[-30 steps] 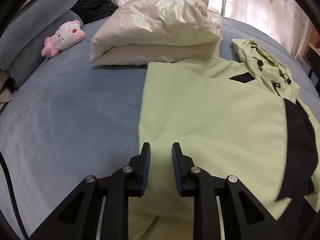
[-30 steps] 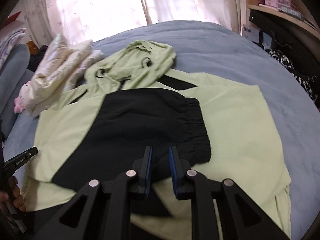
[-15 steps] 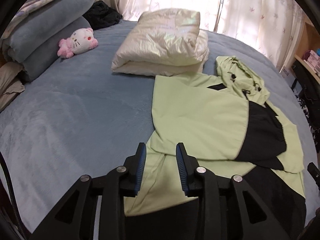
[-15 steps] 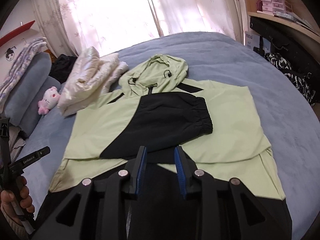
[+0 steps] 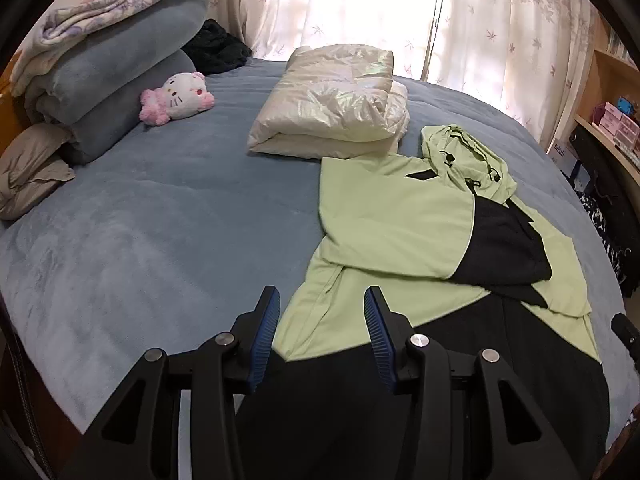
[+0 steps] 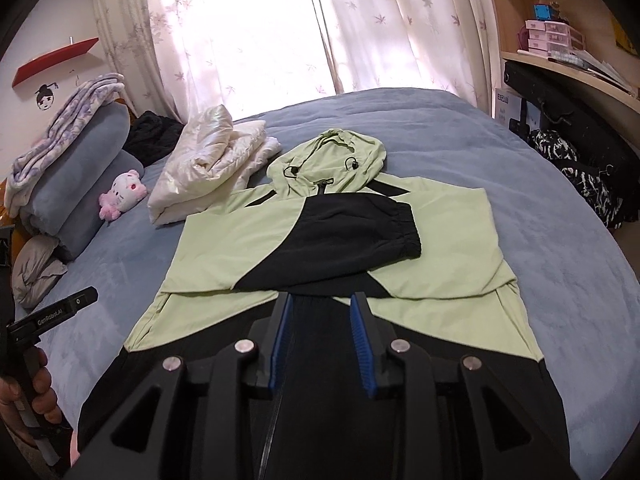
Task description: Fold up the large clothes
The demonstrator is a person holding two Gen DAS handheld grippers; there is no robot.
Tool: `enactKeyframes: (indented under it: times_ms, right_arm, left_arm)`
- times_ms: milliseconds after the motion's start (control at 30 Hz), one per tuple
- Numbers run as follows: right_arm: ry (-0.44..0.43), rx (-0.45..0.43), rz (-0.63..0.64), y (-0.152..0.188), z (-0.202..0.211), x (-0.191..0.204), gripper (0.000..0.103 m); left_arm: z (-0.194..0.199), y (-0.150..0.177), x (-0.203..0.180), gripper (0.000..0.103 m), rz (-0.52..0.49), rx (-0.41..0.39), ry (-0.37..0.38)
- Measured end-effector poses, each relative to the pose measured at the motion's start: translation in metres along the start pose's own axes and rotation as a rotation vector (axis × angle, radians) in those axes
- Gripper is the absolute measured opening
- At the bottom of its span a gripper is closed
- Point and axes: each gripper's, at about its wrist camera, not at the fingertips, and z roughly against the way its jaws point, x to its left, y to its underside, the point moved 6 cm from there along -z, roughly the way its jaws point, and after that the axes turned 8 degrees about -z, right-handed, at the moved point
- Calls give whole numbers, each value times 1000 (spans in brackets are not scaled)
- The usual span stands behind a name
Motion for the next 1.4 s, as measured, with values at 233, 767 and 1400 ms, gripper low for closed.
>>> enactKeyframes:
  times_ms: [233,767,1400]
  right_arm:
    - [-15,-30,21,15,32,-1,32]
    - [-21,-27,26,54,92,-41,60]
    - [182,140,-272,106,92,-206,61]
  left_arm:
    - [28,20,19,50,-35,-12,-19]
    - [56,73,70,65,-82,35,96]
    - [-9,149,45,65,-88,286,275]
